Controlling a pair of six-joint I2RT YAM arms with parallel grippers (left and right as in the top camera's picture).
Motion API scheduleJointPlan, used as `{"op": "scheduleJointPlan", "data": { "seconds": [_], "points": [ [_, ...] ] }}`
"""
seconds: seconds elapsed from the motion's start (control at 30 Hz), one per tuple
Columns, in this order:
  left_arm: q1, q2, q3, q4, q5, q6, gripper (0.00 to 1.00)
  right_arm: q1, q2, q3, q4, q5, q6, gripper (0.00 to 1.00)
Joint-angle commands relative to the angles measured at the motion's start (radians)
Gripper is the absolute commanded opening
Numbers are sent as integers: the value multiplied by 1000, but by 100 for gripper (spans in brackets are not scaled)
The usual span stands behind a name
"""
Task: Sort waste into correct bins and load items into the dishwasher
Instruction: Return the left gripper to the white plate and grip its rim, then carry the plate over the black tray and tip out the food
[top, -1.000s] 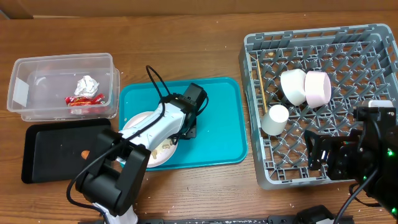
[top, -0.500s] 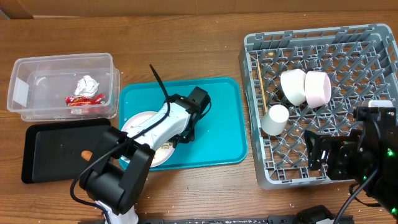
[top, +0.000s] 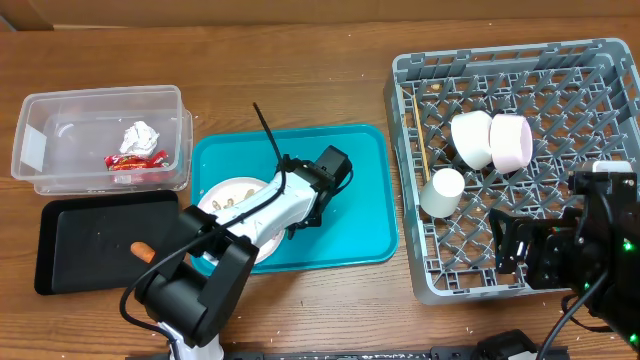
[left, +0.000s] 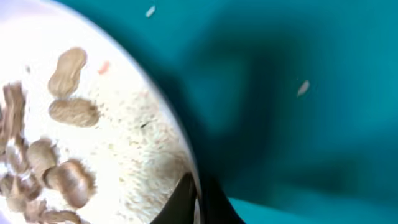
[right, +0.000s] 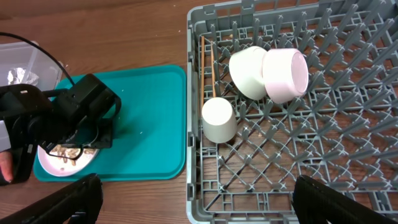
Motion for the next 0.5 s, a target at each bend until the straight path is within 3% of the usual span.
{"op": "scheduleJointPlan", "data": {
  "seconds": [0.0,0.17,0.47],
  "points": [
    [10,19,-21,17,-11,-28,4,3,-2,-2,12,9,2,100],
    [3,14,-2,-26,2,-20,4,3,-2,-2,10,10,2,100],
    [-6,-97,186,-263,-1,-21,4,3,-2,-2,15,10,1,100]
  ]
}}
